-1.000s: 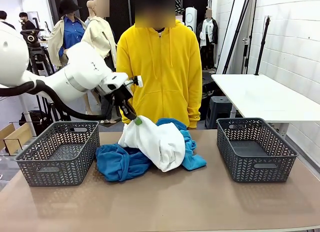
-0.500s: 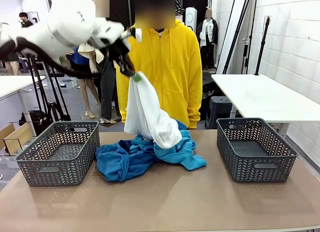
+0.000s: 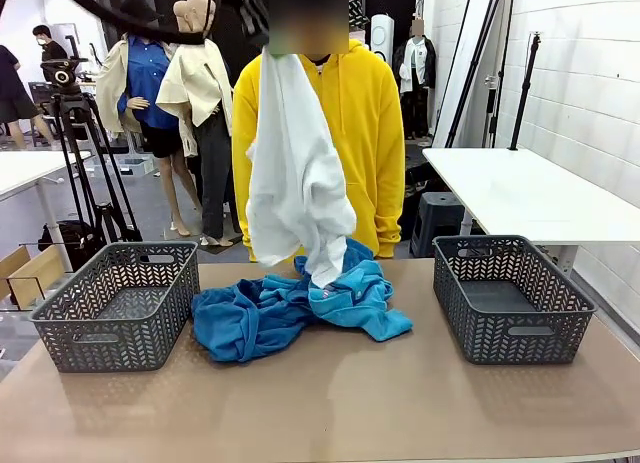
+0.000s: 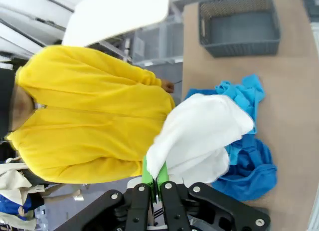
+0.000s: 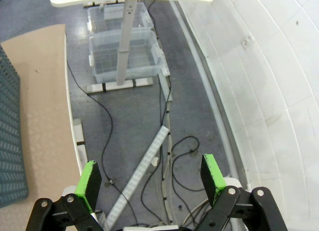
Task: Sort the tops and bottoms.
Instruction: Lift clothes from the center of the table with your left hand, then sort the clothes according to human instructions.
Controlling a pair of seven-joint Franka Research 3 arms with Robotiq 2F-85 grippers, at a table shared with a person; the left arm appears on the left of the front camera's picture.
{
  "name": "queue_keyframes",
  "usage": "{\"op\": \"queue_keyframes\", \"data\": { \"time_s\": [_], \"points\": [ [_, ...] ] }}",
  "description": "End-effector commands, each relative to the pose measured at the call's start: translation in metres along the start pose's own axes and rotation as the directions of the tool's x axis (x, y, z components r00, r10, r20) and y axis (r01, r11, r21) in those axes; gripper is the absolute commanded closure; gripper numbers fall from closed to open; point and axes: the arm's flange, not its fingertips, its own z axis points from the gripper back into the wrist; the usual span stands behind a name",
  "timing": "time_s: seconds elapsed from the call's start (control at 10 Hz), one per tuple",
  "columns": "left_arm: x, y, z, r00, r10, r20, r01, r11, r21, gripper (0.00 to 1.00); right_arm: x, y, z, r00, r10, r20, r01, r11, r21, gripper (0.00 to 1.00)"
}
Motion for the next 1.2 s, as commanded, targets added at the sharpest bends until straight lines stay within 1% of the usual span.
{"op": "queue_keyframes", "data": {
  "time_s": [0.0, 0.1, 0.2, 0.3, 0.4, 0.5, 0.7, 0.8, 1.0, 1.1],
  "points": [
    [0.05, 0.034, 0.04, 0.999, 0.019, -0.038, -0.016, 0.997, 0.075, 1.0, -0.001, -0.002, -0.001, 1.0, 0.0, -0.002, 0.0, 1.0, 0.003, 0.0],
    [0.068, 0.04, 0.072, 0.998, 0.048, -0.031, -0.044, 0.993, 0.114, 1.0, -0.001, -0.002, -0.001, 1.0, 0.0, -0.002, 0.0, 1.0, 0.003, 0.0],
    [0.085, 0.044, 0.103, 0.997, 0.077, -0.017, -0.073, 0.979, 0.191, 1.0, -0.001, -0.002, -0.001, 1.0, 0.0, -0.002, 0.0, 1.0, 0.003, 0.0],
    [0.098, 0.043, 0.132, 0.996, 0.09, 0.013, -0.091, 0.974, 0.207, 1.0, -0.001, -0.002, -0.001, 1.0, 0.0, -0.002, 0.0, 1.0, 0.003, 0.0],
    [0.11, 0.04, 0.162, 0.994, 0.101, 0.049, -0.11, 0.963, 0.248, 1.0, -0.001, -0.002, -0.001, 1.0, 0.0, -0.002, 0.0, 1.0, 0.003, 0.0],
    [0.115, 0.04, 0.176, 0.991, 0.117, 0.059, -0.129, 0.958, 0.257, 1.0, -0.001, -0.002, -0.001, 1.0, 0.0, -0.002, 0.0, 1.0, 0.003, 0.0],
    [0.111, 0.046, 0.19, 0.984, 0.149, 0.095, -0.169, 0.952, 0.256, 1.0, -0.001, -0.002, -0.001, 1.0, 0.0, -0.002, 0.0, 1.0, 0.003, 0.0],
    [0.103, 0.054, 0.186, 0.98, 0.175, 0.098, -0.194, 0.946, 0.259, 1.0, -0.001, -0.002, -0.001, 1.0, 0.0, -0.002, 0.0, 1.0, 0.003, 0.0],
    [0.094, 0.062, 0.175, 0.979, 0.191, 0.074, -0.203, 0.949, 0.243, 1.0, -0.001, -0.002, -0.001, 1.0, 0.0, -0.002, 0.0, 1.0, 0.003, 0.0],
    [0.069, 0.009, 0.158, 0.986, 0.154, 0.068, -0.166, 0.957, 0.237, 1.0, -0.001, -0.002, -0.001, 1.0, 0.0, -0.002, 0.0, 1.0, 0.003, 0.0]
  ]
}}
